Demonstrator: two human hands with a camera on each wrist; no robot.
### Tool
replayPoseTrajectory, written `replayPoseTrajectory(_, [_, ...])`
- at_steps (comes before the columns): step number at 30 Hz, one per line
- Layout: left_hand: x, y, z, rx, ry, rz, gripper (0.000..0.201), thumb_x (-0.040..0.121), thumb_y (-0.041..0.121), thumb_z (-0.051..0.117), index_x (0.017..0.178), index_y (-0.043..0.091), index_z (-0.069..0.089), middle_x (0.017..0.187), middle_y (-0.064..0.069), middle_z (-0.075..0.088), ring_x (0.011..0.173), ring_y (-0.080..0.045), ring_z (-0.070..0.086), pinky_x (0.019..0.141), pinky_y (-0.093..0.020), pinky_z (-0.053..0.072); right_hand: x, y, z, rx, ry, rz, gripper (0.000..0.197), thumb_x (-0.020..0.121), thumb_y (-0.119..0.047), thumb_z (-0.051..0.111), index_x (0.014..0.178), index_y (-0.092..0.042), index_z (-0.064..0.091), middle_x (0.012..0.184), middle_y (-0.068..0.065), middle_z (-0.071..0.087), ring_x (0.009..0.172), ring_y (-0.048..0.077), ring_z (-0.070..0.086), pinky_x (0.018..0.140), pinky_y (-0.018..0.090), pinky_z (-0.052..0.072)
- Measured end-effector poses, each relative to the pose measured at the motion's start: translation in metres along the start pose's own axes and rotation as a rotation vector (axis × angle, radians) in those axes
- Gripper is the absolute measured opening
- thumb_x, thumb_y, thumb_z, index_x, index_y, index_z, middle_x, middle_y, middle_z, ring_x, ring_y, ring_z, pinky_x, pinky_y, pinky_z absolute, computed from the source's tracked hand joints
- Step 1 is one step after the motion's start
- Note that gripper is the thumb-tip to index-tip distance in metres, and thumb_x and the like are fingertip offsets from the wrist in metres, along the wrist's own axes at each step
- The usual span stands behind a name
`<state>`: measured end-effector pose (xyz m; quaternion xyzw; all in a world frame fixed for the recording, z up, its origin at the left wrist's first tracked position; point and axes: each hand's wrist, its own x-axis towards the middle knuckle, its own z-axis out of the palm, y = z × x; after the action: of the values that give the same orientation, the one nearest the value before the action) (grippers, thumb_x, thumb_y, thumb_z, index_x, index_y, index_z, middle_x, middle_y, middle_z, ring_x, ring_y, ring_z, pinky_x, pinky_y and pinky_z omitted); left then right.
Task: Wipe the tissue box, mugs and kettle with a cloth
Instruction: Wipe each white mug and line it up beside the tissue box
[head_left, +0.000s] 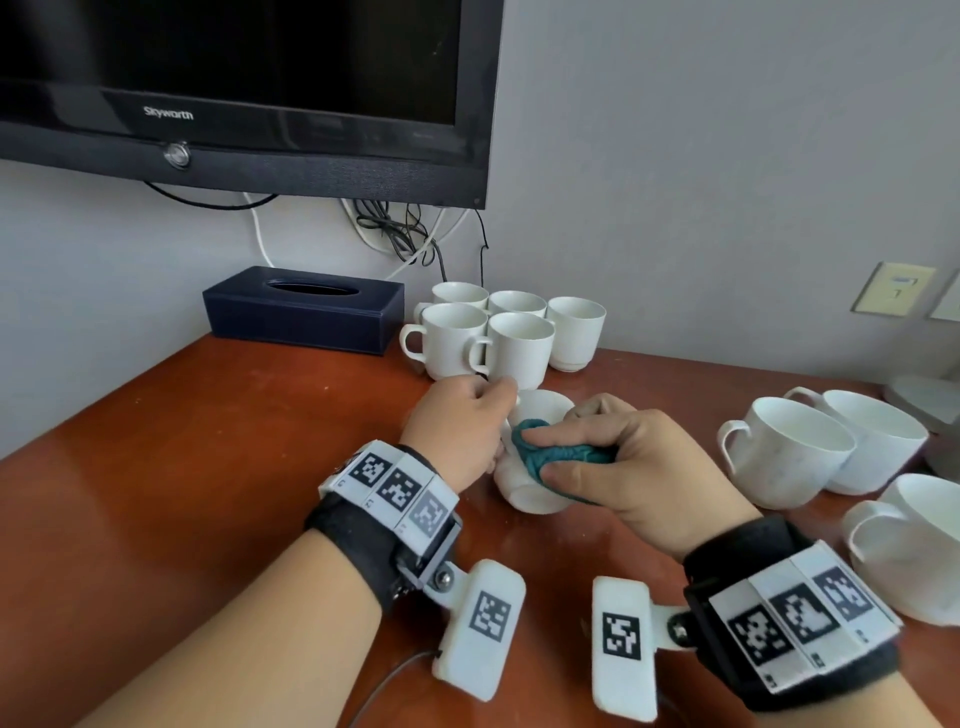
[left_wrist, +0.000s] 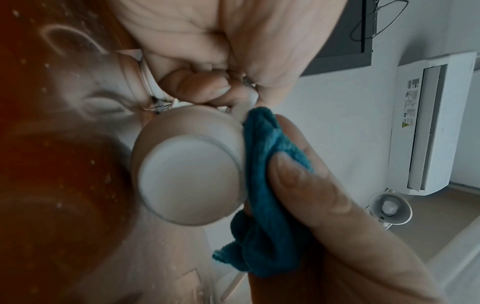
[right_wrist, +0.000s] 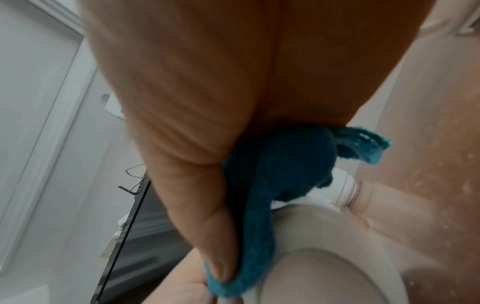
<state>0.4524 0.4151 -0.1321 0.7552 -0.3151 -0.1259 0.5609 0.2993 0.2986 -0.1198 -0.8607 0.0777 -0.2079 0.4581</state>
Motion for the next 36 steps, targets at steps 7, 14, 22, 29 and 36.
replayPoseTrajectory(7, [0.001, -0.001, 0.005, 0.008, -0.041, 0.04, 0.051, 0.089, 0.056, 0.047, 0.078, 0.008, 0.062, 0.05, 0.005, 0.052, 0.058, -0.023, 0.051, 0.064, -0.046, 0.044, 0.004, 0.013, 0.0, 0.075, 0.189, -0.031, 0.04, 0.087, -0.011, 0.081, 0.104, -0.047, 0.08, 0.099, -0.005, 0.065, 0.097, 0.008, 0.065, 0.092, 0.028, 0.051])
replayPoseTrajectory(14, [0.002, 0.0, 0.012, 0.013, 0.045, 0.113, 0.045, 0.103, 0.038, 0.055, 0.081, -0.001, 0.062, 0.069, -0.014, 0.063, 0.072, -0.03, 0.061, 0.071, -0.048, 0.052, 0.009, 0.024, 0.004, 0.13, 0.27, -0.035, 0.04, 0.091, -0.014, 0.078, 0.109, -0.05, 0.077, 0.108, 0.001, 0.065, 0.109, 0.015, 0.065, 0.102, 0.04, 0.054])
replayPoseTrajectory(22, [0.011, -0.014, 0.008, -0.138, 0.084, -0.07, 0.033, 0.078, 0.05, 0.052, 0.06, 0.023, 0.057, 0.048, 0.004, 0.047, 0.061, -0.027, 0.048, 0.065, -0.046, 0.04, 0.003, 0.019, 0.005, 0.162, 0.046, -0.011, 0.037, 0.084, -0.008, 0.083, 0.099, -0.041, 0.083, 0.097, -0.012, 0.065, 0.099, 0.012, 0.067, 0.092, 0.024, 0.053])
replayPoseTrajectory(29, [0.011, -0.015, 0.008, -0.144, 0.014, -0.051, 0.036, 0.076, 0.058, 0.052, 0.06, 0.026, 0.058, 0.053, 0.006, 0.052, 0.068, -0.026, 0.053, 0.068, -0.044, 0.041, 0.009, 0.027, 0.009, 0.224, 0.24, -0.012, 0.034, 0.09, -0.011, 0.079, 0.107, -0.04, 0.081, 0.112, -0.003, 0.071, 0.105, 0.009, 0.069, 0.093, 0.028, 0.054])
replayPoseTrajectory(36, [0.011, -0.015, 0.008, -0.229, 0.066, -0.005, 0.049, 0.075, 0.059, 0.056, 0.083, 0.012, 0.07, 0.089, -0.021, 0.068, 0.095, -0.041, 0.068, 0.082, -0.051, 0.055, 0.011, 0.034, 0.01, 0.219, 0.327, 0.012, 0.034, 0.096, -0.018, 0.074, 0.114, -0.047, 0.077, 0.12, -0.006, 0.071, 0.113, 0.012, 0.068, 0.102, 0.043, 0.056])
